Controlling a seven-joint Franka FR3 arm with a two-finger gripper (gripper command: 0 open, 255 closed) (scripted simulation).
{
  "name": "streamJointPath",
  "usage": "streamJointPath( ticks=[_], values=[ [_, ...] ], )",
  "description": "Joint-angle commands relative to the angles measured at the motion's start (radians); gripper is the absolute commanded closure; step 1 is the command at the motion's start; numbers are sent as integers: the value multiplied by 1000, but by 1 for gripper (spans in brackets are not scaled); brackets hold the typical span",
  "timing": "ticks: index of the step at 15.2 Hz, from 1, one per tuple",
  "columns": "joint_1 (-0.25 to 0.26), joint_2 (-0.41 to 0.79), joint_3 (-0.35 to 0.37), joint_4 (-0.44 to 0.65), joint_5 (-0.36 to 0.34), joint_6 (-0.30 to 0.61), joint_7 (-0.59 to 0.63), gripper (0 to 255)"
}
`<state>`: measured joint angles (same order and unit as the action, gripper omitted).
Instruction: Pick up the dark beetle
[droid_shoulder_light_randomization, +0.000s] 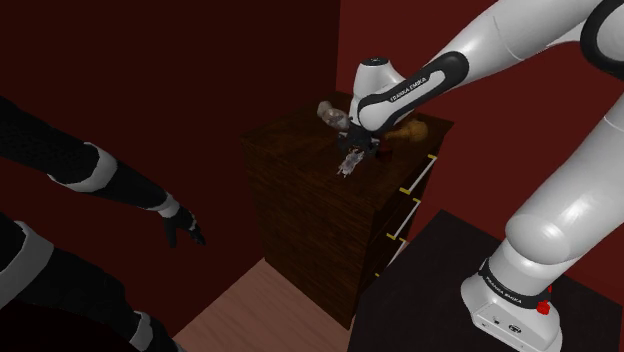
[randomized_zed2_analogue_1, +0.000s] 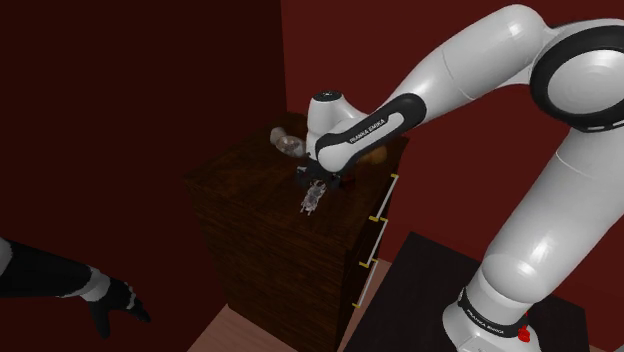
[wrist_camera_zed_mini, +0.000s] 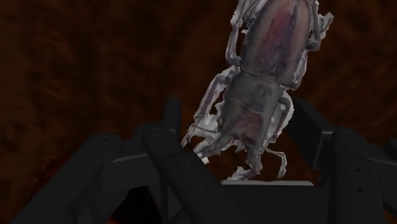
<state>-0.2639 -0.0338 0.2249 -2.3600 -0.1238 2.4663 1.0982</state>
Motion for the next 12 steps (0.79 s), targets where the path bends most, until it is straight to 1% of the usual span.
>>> streamJointPath(
  ticks=[1, 10, 12],
  values=[
    [0, -16, 0, 13, 10, -28, -9, 255],
    [4, -85, -4, 69, 43, -150, -41, 255],
    [4, -86, -4, 70, 44, -152, -41, 255]
  ],
)
